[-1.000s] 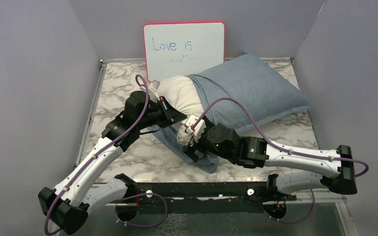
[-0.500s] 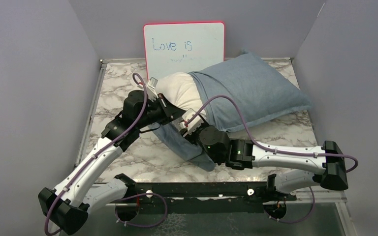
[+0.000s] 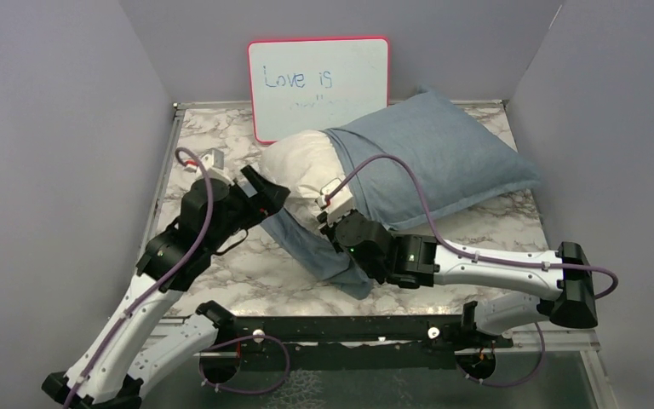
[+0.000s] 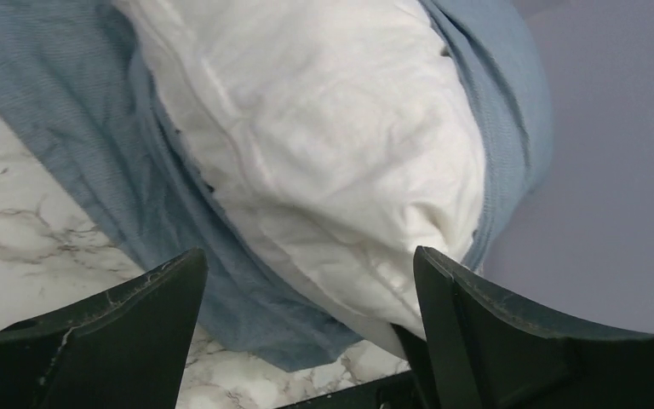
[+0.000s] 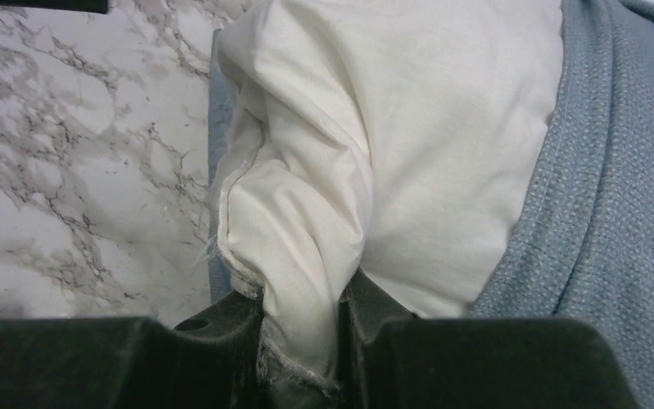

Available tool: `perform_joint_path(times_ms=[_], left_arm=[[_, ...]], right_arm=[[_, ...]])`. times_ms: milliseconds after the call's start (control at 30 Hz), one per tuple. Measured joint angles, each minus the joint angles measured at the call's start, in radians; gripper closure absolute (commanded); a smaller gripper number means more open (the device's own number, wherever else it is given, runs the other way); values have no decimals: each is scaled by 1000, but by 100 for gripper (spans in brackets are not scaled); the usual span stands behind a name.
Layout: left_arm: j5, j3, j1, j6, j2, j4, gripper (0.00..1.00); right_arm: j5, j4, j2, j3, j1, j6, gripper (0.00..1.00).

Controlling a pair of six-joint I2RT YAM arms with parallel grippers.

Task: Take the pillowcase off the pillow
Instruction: Remove the pillow from the pillowcase.

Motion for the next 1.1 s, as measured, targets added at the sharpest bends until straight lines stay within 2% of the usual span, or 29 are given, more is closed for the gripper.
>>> perform_joint_path(times_ms=[167,400,500,633,833,933,1100], left_arm=[[-127,-126,0,-69,-132,-74,9],[-140,-291,0,-123,-96,-63,7],[-125,-308,2,-132,-66,-36,6],[-47,-315,42,-132,3,83,7],[125,-422,171,-148,26,335,23],[193,-461,213,-168,50,426,23],[249,-546,225,-209,52,578,25]], right_arm=[[-8,-106,30,95,-13,109,99],[-12,-207,23,169,-22,193,99],[-17,-257,14,196,-23,216,99],[-25,-309,-13,229,-26,236,99],[-44,-348,-79,257,-27,264,99],[-54,-357,-96,267,-27,277,99],[-85,-377,-102,277,-27,294,99]])
